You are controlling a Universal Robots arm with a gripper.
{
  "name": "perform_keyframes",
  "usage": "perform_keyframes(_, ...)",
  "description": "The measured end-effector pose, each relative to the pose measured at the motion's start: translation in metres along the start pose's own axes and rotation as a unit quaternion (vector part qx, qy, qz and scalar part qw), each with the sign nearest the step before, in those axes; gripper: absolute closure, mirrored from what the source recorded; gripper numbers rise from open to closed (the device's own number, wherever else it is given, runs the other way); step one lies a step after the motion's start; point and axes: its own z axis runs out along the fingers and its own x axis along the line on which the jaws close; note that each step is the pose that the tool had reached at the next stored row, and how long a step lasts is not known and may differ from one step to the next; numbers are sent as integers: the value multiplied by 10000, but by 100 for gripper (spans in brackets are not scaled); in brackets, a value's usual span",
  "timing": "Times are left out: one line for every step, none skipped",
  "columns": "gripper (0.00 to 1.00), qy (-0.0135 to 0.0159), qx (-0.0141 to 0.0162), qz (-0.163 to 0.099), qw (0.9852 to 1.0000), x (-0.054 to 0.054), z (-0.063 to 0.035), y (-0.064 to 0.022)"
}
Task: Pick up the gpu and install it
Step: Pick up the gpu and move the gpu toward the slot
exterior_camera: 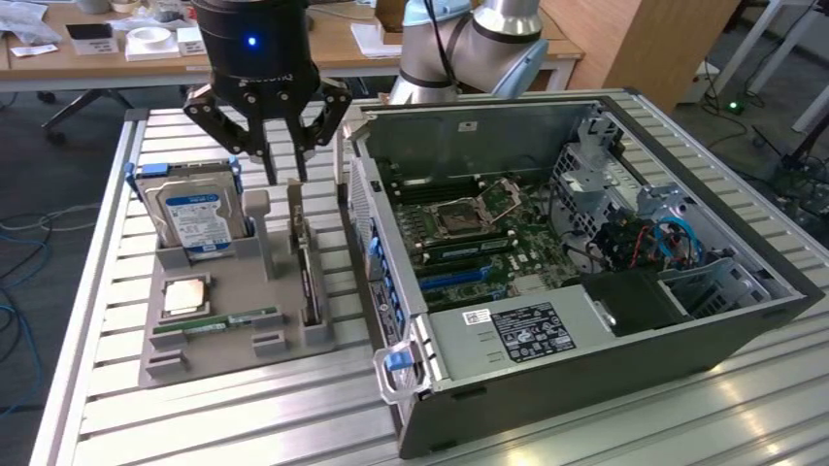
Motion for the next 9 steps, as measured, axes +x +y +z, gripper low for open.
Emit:
perform_keyframes(64, 0, 0, 0, 10000, 1, 15, -1)
perform_keyframes(64, 0, 0, 0, 10000, 2, 30, -1)
perform_keyframes(64, 0, 0, 0, 10000, 3, 45, -2)
perform_keyframes(64, 0, 0, 0, 10000, 4, 60, -3)
perform_keyframes(64, 0, 0, 0, 10000, 4, 76, -4)
perform_keyframes(64, 0, 0, 0, 10000, 5, 90, -4)
perform_keyframes(64, -1, -1, 0, 10000, 6, 105, -5)
perform_keyframes(64, -1, -1, 0, 10000, 7, 120, -6)
perform_keyframes(64, -1, -1, 0, 10000, 8, 135, -6)
